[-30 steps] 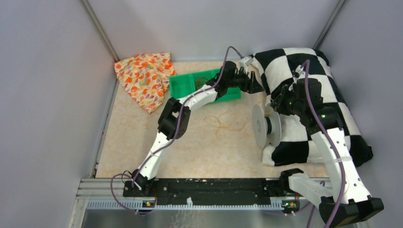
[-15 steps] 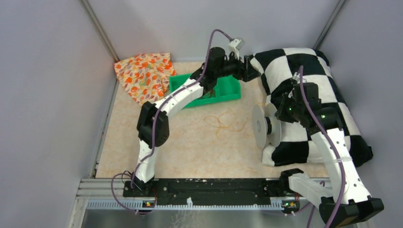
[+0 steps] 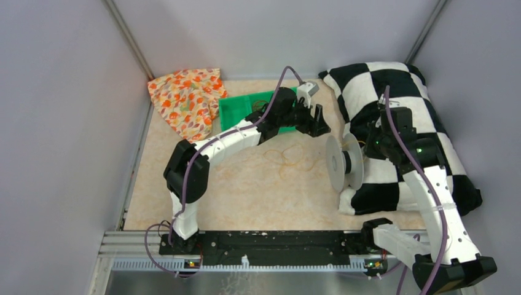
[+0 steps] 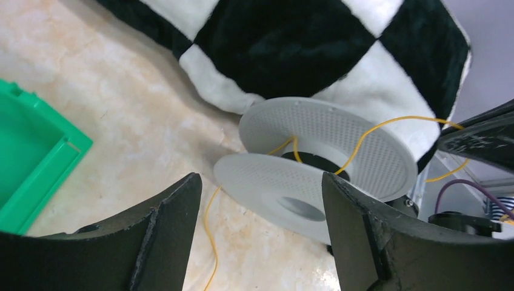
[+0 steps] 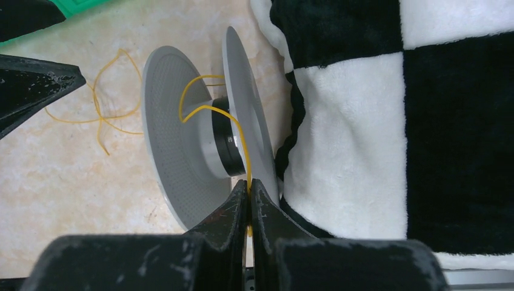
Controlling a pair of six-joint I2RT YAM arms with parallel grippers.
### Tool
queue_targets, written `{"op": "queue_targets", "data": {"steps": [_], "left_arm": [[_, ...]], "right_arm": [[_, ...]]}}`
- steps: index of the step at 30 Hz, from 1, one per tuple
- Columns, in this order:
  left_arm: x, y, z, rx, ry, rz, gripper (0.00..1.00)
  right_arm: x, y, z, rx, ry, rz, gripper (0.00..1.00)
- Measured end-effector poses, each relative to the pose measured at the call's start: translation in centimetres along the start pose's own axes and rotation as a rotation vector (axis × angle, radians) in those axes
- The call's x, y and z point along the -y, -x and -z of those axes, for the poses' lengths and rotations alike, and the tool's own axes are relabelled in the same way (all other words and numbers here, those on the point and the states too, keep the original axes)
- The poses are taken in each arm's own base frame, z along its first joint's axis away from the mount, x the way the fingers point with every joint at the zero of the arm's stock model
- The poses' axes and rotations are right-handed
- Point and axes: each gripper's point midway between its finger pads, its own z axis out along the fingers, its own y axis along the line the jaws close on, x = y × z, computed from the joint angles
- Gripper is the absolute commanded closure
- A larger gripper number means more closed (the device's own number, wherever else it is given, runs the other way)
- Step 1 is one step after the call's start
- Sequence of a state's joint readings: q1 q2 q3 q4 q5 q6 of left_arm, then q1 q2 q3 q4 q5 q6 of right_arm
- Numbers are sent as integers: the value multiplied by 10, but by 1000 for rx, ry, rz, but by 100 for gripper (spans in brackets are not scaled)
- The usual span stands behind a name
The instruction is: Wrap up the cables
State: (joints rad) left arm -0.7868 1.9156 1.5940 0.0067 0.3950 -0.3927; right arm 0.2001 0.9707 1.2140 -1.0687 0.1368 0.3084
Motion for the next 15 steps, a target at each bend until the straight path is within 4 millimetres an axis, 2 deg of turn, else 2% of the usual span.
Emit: {"op": "queue_targets", "data": {"steps": [5, 15], "left_arm": [[-12, -14, 1, -31, 32, 17, 21], [-14, -15, 2, -34, 36, 24, 21]], "right_arm": [[1, 1, -3, 0, -1, 29, 100], [-10, -4, -9, -27, 57, 40, 100]]}}
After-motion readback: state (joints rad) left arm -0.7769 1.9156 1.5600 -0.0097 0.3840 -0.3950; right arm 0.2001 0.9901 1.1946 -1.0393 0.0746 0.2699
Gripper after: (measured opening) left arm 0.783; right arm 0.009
